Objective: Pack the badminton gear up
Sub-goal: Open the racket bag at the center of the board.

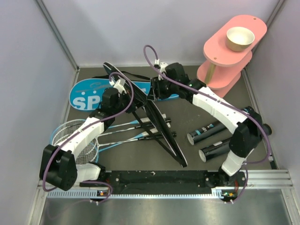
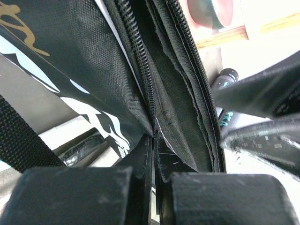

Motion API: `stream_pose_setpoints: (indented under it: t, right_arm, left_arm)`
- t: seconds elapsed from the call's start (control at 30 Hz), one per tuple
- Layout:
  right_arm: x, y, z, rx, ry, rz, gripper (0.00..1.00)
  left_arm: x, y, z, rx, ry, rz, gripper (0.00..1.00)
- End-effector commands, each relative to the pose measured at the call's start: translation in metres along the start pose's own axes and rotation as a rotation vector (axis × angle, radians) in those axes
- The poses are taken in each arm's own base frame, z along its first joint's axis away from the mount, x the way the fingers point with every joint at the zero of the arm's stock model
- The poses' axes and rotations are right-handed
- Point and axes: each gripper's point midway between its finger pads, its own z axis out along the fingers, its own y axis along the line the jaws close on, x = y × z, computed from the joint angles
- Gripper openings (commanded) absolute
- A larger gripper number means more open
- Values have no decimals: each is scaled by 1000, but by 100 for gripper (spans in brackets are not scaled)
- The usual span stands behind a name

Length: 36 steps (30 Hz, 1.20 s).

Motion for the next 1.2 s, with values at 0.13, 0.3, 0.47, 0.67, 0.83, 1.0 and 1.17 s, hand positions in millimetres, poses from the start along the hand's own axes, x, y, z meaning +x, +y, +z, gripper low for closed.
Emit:
stream_pose_setpoints:
  t: [0.13,0.3,0.47,0.67,0.83,1.0,1.17]
  right_arm:
    - [8,-16,21,117,39,-53,45]
    - [16,-43,16,325,22,-145,30]
    - [29,-34,18,246,62,-180,24]
    - [40,-15,29,126,65,-137,27]
    - [33,-22,13,170,31,-143,27]
    - [34,-26,-16,166,6,-166,36]
    - [49,-33,-19,168,40,-191,38]
  left_arm:
    - [-23,-51,-16,146,-68,90,0]
    - [-21,-61,-19,168,-37,120,0]
    - [-19,-72,-26,199,-16,184,0]
    - [-8,-89,-30,288,54,211,0]
    - [-5,-93,-40,295,56,241,0]
    - [1,-85,-47,265,72,299,0]
    - [5,-89,-52,287,94,322,0]
